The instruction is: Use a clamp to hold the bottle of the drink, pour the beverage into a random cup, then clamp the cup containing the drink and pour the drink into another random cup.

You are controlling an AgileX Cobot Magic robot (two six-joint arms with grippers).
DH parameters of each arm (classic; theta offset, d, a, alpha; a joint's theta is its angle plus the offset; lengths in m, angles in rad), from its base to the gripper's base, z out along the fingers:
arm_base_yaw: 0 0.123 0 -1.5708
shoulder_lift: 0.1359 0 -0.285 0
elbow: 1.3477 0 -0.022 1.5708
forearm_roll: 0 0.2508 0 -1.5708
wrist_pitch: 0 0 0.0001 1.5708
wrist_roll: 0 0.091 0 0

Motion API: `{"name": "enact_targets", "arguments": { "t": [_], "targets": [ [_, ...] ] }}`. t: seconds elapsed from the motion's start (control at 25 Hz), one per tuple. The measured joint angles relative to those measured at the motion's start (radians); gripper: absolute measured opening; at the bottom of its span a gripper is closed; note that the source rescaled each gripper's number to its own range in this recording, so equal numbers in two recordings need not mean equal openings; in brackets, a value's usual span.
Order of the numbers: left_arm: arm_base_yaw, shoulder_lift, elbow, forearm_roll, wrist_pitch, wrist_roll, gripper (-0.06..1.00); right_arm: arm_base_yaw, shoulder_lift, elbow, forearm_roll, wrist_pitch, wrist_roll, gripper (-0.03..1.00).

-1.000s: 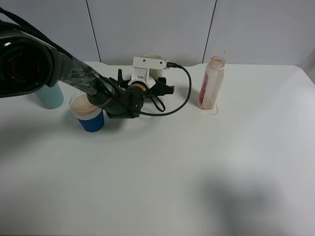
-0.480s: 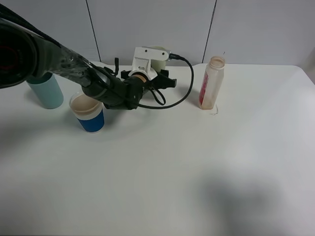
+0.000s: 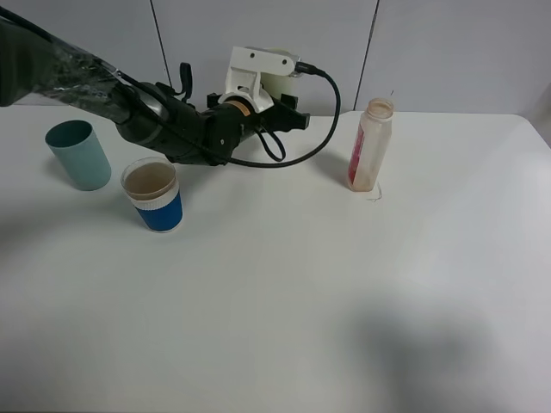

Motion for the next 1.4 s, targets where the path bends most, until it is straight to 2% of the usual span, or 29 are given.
{"name": "enact_targets", "arguments": {
  "t": [0.6, 1.04, 1.4],
  "targets": [
    [0.097, -0.22, 0.201, 0.104, -0.002, -0.005, 0.01, 0.0, 0.0, 0.0, 0.0, 0.0, 0.0, 0.98],
    [0.184, -0.357, 0.409, 0.112, -0.056, -0.012, 0.01, 0.0, 0.0, 0.0, 0.0, 0.0, 0.0, 0.98],
    [0.282, -0.428, 0.509, 0.134, -0.08, -0.015, 0.01, 0.0, 0.0, 0.0, 0.0, 0.0, 0.0, 0.98]
  ]
}}
